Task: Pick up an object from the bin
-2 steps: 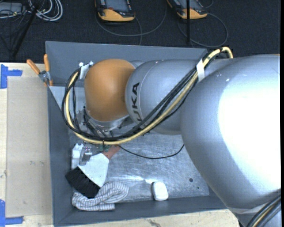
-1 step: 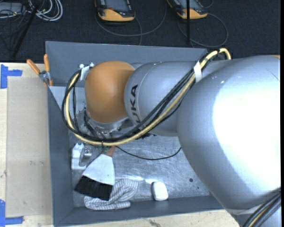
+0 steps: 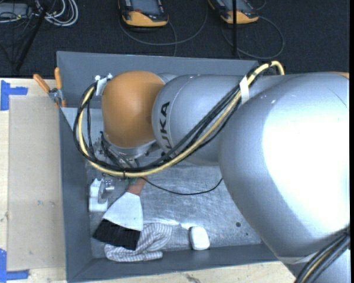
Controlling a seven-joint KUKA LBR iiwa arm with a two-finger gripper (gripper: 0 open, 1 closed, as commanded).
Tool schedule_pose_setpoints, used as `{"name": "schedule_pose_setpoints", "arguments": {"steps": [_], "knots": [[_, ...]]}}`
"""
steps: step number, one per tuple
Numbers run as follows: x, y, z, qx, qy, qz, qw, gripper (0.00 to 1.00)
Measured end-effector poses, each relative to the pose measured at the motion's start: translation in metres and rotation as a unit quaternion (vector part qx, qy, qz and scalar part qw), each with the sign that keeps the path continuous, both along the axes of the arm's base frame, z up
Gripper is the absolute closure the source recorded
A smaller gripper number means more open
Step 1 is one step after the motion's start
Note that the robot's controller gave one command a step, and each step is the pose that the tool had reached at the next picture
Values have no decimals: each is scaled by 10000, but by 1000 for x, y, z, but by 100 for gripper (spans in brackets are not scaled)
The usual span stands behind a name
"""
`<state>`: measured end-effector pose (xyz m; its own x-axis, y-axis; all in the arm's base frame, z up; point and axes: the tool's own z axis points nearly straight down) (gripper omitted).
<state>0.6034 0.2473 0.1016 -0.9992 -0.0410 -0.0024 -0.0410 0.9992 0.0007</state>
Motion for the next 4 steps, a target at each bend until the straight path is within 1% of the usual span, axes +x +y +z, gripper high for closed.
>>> {"name": "schedule_pose_setpoints", "arguments": {"steps": [1, 2, 4], "knots": [[-3, -4, -19, -3, 9, -714, 9974, 0], [0, -2, -12, -3, 18, 79, 10000, 100], [1, -1, -12, -5, 21, 237, 9997, 100]]}}
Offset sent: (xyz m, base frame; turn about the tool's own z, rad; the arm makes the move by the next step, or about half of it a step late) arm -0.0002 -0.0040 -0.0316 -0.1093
